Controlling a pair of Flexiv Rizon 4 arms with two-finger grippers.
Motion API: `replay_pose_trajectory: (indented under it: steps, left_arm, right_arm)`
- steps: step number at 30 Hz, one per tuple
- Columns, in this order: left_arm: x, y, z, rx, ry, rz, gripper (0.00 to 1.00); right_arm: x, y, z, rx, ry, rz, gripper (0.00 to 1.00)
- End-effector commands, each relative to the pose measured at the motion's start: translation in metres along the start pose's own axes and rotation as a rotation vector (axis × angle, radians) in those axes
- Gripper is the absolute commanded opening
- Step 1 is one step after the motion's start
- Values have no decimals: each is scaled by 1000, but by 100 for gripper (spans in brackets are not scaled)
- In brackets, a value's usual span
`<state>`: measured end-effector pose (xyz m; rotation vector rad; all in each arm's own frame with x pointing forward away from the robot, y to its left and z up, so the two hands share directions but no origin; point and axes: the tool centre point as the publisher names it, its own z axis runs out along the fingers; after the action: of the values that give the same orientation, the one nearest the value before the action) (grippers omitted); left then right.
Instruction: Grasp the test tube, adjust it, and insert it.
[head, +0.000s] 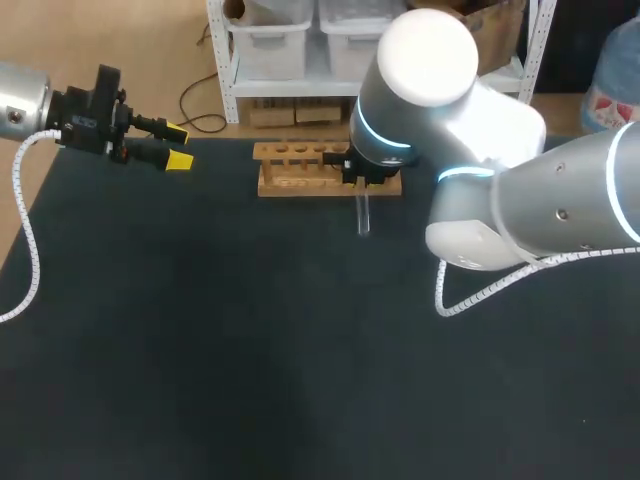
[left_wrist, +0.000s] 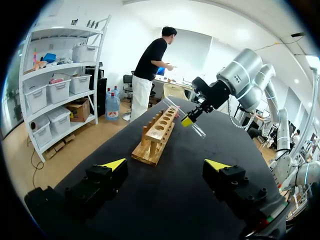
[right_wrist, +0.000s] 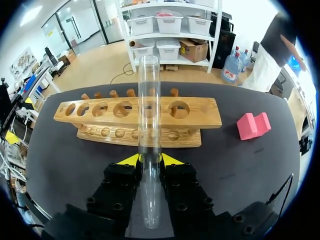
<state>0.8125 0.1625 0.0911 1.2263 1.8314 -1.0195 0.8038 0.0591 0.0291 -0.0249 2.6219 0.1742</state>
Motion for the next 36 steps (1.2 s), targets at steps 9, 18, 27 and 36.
replay_pose_trajectory:
  steps: [9, 18, 27, 36]
  left_arm:
    - [1, -1, 0, -2, -2, 2, 100]
    - [1, -1, 0, -2, -2, 2, 100]
    - [1, -1, 0, -2, -2, 2, 100]
    - [1, -1, 0, -2, -2, 2, 100]
  right_arm:
    - [4, 1, 4, -6, 22, -1, 0]
    - [7, -2, -31, 31, -6, 40, 0]
    - [12, -1, -78, 57, -49, 77, 0]
    - [15, -2, -115, 76, -85, 65, 0]
